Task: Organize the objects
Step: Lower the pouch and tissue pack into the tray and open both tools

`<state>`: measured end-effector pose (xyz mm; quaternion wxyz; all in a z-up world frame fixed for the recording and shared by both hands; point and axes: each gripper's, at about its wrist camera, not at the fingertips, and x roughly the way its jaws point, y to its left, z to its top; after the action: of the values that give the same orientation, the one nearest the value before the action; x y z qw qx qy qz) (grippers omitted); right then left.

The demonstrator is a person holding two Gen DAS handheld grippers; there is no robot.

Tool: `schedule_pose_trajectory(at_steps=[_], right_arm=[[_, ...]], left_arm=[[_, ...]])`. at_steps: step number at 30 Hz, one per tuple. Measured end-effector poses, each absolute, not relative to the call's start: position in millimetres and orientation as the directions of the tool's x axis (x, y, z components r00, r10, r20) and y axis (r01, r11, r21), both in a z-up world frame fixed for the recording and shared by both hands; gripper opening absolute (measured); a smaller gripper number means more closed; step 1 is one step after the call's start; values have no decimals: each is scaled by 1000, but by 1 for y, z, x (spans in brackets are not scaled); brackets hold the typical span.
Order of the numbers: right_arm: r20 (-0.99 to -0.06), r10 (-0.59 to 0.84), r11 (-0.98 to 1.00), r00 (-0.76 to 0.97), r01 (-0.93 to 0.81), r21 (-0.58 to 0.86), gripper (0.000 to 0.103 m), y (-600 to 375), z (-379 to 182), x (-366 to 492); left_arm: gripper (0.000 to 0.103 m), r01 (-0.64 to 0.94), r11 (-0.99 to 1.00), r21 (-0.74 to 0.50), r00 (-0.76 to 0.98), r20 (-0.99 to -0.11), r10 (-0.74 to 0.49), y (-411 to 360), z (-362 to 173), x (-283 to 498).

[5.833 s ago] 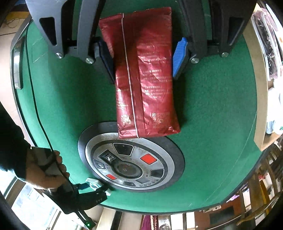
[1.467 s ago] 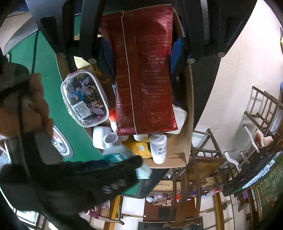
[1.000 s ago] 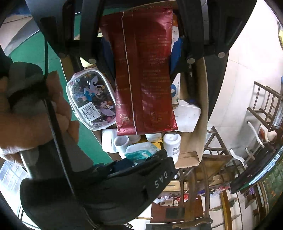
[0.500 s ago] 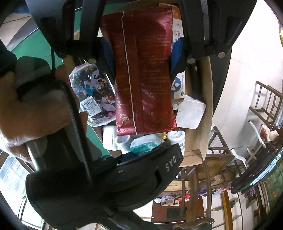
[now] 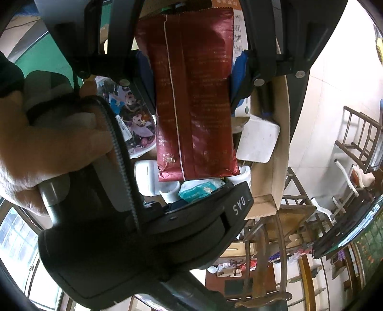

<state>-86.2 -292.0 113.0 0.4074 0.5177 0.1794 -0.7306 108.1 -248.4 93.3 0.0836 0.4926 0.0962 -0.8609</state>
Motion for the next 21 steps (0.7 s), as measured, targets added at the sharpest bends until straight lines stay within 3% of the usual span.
schedule_pose_trajectory(at_steps=[21], right_arm=[[-903,-404,-581,-148,803,128,59,-297,112,-84]], left_arm=[[60,212,-976,-54,-513,-856,-64,-255,92,93]])
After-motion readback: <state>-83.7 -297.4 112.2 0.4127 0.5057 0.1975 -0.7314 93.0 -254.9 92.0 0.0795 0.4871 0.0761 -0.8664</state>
